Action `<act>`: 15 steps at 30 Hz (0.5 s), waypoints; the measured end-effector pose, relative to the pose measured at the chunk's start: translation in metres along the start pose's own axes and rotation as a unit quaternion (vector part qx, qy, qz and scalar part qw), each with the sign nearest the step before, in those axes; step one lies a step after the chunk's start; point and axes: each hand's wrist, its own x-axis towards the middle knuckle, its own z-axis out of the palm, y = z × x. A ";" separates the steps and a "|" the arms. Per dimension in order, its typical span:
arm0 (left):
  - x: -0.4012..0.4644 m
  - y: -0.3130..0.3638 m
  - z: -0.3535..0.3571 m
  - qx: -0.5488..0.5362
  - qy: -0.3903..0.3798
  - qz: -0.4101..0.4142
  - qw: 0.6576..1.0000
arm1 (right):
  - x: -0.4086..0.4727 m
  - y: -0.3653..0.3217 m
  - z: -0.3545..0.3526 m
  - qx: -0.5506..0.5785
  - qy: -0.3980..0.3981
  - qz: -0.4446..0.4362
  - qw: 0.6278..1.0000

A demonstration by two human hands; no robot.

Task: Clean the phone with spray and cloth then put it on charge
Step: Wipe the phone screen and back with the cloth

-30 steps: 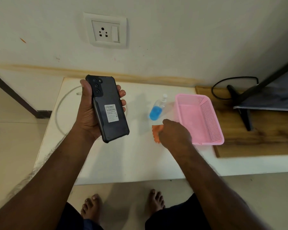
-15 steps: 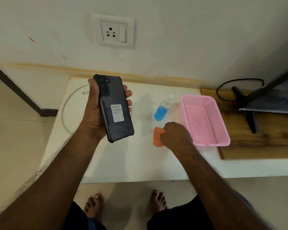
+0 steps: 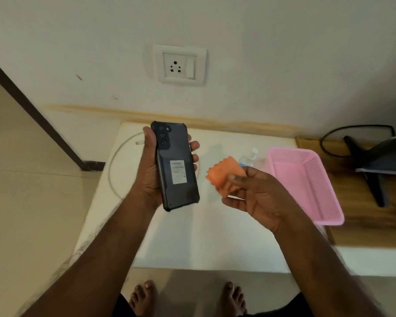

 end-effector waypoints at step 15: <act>0.006 -0.015 0.006 -0.006 0.000 -0.047 0.999 | 0.031 -0.024 0.057 -0.325 0.264 -0.382 0.824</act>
